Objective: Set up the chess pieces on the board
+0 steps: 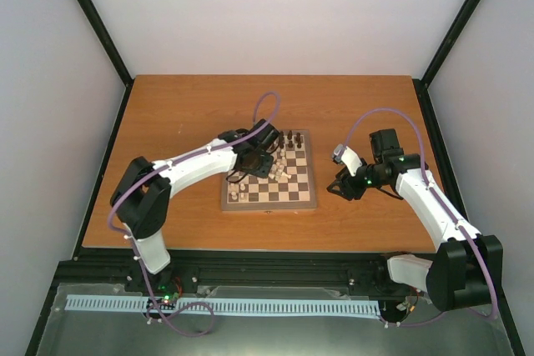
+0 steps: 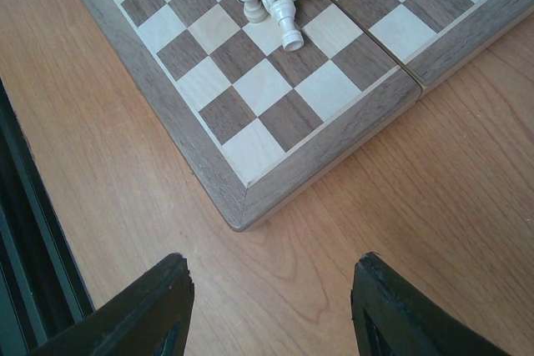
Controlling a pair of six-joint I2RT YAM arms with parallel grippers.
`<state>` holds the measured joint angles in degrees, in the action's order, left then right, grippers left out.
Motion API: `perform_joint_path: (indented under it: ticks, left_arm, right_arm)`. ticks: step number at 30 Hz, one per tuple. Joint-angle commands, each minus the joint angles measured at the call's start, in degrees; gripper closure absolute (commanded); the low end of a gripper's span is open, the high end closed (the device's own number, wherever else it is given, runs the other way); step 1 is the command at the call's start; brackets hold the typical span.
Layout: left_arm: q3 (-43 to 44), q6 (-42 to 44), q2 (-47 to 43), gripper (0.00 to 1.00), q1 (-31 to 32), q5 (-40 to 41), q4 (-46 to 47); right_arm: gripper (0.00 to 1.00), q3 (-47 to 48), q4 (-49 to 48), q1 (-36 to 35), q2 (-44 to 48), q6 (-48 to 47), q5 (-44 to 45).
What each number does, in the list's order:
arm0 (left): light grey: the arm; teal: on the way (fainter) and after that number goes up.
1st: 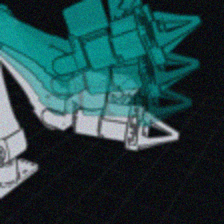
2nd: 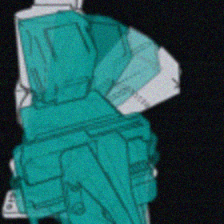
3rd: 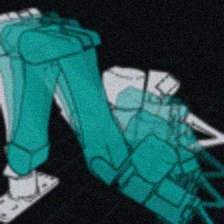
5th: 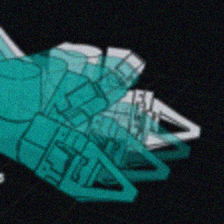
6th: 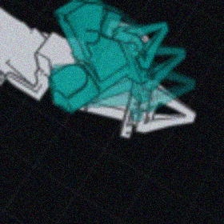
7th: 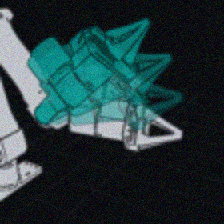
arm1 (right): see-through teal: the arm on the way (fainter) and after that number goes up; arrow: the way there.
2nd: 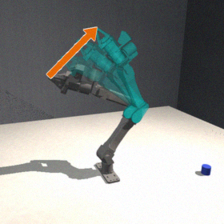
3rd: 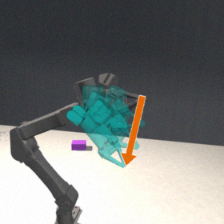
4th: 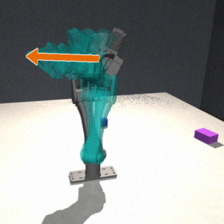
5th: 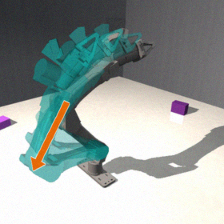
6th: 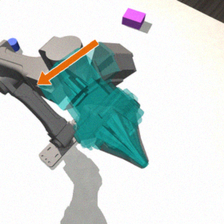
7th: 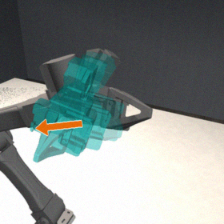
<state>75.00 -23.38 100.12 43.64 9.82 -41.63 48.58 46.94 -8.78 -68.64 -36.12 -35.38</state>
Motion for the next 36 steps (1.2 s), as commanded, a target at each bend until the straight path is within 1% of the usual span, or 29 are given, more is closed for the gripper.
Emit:
perform_joint_path:
  ticks: [1,9,16,19,25,33,36]
  left_arm:
    - [3.48,1.51,2.99,0.68,0.57,-1.79,0.36]
    - [3.34,1.23,4.91,0.75,0.57,-1.89,-0.75]
    - [3.31,1.29,6.2,0.78,0.57,-2.32,-1.13]
    - [2.99,1.09,5.82,0.81,0.57,-1.93,-1.56]
    - [-0.06,0.81,0.3,0.88,0.82,-2.0,-3.15]
    - [-4.39,0.71,-6.23,0.89,1.4,-2.49,-5.16]
    - [-6.34,0.79,-8.14,0.89,2.25,-4.47,-4.7]
  right_arm:
    - [0.46,-0.46,0.12,-0.45,-0.7,-1.05,-0.66]
    - [0.46,-0.36,0.35,-0.45,-0.97,-1.32,-0.8]
    - [0.46,-0.42,0.43,-0.45,-0.86,-1.26,-0.75]
    - [0.46,-0.41,0.39,-0.45,-0.72,-1.23,-0.75]
    - [0.45,-0.39,0.39,-0.45,-0.72,-1.23,-0.79]
    - [0.45,-0.41,0.46,-0.45,-0.71,-1.23,-0.7]
    - [0.44,-0.41,0.44,-0.45,-0.67,-1.24,-0.75]
